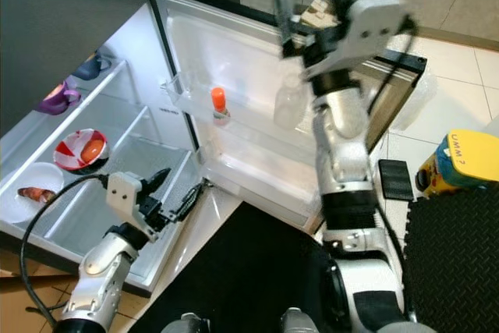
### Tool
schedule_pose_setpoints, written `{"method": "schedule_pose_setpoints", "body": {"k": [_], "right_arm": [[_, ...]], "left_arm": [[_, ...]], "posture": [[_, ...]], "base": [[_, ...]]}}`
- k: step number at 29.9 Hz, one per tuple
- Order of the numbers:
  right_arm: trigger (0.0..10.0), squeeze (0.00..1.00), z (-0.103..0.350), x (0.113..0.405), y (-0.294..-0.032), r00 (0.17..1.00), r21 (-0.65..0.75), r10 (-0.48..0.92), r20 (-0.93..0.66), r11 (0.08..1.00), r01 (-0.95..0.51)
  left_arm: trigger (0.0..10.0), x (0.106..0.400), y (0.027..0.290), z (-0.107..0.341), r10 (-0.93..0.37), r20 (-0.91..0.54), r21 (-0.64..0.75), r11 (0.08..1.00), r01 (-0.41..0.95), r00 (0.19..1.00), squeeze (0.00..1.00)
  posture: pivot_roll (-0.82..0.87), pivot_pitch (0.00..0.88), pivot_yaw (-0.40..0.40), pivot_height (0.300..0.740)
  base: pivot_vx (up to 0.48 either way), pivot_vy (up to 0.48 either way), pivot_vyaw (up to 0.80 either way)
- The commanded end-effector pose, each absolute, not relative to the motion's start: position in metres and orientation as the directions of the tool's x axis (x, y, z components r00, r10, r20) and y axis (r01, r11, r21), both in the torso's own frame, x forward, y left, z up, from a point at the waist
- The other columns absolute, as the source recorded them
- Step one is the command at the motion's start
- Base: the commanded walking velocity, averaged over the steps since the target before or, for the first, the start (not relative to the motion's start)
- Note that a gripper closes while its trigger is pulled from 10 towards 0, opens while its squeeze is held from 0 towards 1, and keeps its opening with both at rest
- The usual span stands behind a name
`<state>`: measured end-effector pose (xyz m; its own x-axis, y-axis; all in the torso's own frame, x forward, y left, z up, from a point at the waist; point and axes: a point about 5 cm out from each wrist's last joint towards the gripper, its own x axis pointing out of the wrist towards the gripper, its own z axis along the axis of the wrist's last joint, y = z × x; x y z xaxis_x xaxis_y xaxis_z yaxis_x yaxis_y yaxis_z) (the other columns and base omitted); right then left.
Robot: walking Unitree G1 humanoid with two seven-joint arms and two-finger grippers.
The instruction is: Restocking fridge
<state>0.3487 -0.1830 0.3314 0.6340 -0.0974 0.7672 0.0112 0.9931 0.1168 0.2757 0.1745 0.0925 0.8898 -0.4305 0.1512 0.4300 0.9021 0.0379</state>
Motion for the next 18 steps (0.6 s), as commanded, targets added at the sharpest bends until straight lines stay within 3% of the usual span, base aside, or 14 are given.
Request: {"method": "schedule_pose_setpoints", "body": {"k": [1,3,4,7,8,11,14,18], "right_arm": [[10.0,0.0,0.321,0.352,-0.207,0.656,0.152,-0.193,0.73,0.981,0.119],[10.0,0.0,0.317,0.353,-0.22,0.666,0.16,-0.232,0.709,0.973,0.169],[10.0,0.0,0.301,0.352,-0.253,0.684,0.166,-0.33,0.651,0.94,0.297],[10.0,0.0,0.294,0.35,-0.266,0.688,0.169,-0.372,0.623,0.923,0.345],[10.0,0.0,0.283,0.346,-0.287,0.686,0.174,-0.441,0.578,0.888,0.425],[10.0,0.0,0.278,0.343,-0.296,0.681,0.178,-0.473,0.559,0.87,0.459],[10.0,0.0,0.241,0.331,-0.336,0.703,0.094,-0.555,0.445,0.81,0.579],[10.0,0.0,0.213,0.322,-0.353,0.715,0.081,-0.603,0.354,0.782,0.618]], "left_arm": [[10.0,0.275,0.182,0.085,-0.398,0.103,0.073,0.917,0.392,0.911,0.0],[10.0,0.276,0.184,0.083,-0.377,0.092,0.093,0.925,0.369,0.922,0.0],[10.0,0.28,0.194,0.079,-0.297,0.064,0.113,0.951,0.288,0.953,0.0],[10.0,0.28,0.198,0.077,-0.266,0.055,0.12,0.958,0.259,0.962,0.0],[10.0,0.281,0.205,0.076,-0.215,0.044,0.133,0.969,0.207,0.976,0.0],[10.0,0.281,0.208,0.074,-0.185,0.036,0.134,0.975,0.179,0.982,0.0],[10.0,0.276,0.224,0.062,-0.081,-0.016,0.14,0.987,0.083,0.997,0.0],[10.0,0.272,0.227,0.053,-0.063,-0.054,0.139,0.988,0.07,0.997,0.0]], "posture": [[-0.12,0.165,0.014,0.725],[-0.12,0.164,0.015,0.725],[-0.12,0.164,0.016,0.725],[-0.12,0.164,0.015,0.725],[-0.12,0.164,0.012,0.725],[-0.12,0.164,0.008,0.725],[-0.12,0.164,0.008,0.725],[-0.13,0.164,0.012,0.725]], "base": [[0.0,0.0,0.0],[0.0,0.0,0.0],[0.0,0.0,0.0],[0.0,0.0,0.0],[0.0,0.0,0.0],[0.0,0.0,0.0],[0.0,0.0,0.0],[0.0,0.0,0.0]]}}
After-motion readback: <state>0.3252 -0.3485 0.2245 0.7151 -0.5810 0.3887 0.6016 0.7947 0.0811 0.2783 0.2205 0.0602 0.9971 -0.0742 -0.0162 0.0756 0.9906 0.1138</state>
